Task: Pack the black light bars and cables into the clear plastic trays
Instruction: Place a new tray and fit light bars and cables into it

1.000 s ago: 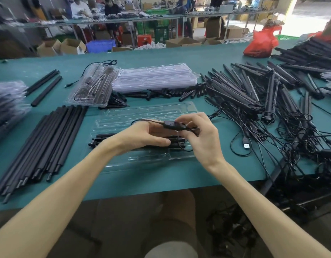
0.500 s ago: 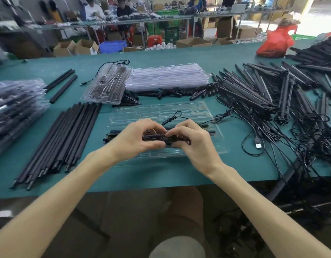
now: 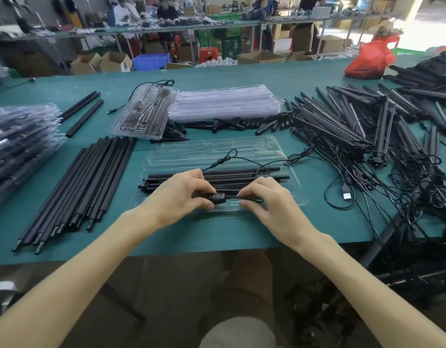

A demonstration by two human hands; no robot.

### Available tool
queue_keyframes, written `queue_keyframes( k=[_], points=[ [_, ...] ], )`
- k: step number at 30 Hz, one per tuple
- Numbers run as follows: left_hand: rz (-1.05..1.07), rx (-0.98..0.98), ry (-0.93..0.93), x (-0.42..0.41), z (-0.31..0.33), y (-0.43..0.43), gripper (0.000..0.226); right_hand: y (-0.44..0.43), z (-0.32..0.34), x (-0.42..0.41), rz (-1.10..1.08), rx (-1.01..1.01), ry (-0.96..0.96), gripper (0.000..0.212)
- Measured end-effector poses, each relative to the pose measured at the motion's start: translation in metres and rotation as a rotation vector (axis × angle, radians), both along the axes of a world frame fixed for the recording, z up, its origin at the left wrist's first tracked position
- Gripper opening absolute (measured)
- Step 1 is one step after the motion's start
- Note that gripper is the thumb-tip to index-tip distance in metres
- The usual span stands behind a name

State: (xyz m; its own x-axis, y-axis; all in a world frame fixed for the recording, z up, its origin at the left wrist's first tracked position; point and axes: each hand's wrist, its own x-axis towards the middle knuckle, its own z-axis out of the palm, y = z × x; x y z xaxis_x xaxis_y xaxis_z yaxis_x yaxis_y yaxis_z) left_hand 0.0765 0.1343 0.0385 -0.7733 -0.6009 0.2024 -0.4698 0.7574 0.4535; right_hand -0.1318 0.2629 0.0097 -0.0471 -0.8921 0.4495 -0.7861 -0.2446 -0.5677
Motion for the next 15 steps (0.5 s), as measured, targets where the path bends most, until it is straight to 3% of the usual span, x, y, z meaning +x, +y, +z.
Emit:
queue_keyframes(
  k=[15],
  points=[
    [0.003, 0.171, -0.002, -0.005, -0.001, -0.006, 0.013, 0.017, 0.005, -0.028, -0.142, 0.012, 0.353, 0.010]
  ],
)
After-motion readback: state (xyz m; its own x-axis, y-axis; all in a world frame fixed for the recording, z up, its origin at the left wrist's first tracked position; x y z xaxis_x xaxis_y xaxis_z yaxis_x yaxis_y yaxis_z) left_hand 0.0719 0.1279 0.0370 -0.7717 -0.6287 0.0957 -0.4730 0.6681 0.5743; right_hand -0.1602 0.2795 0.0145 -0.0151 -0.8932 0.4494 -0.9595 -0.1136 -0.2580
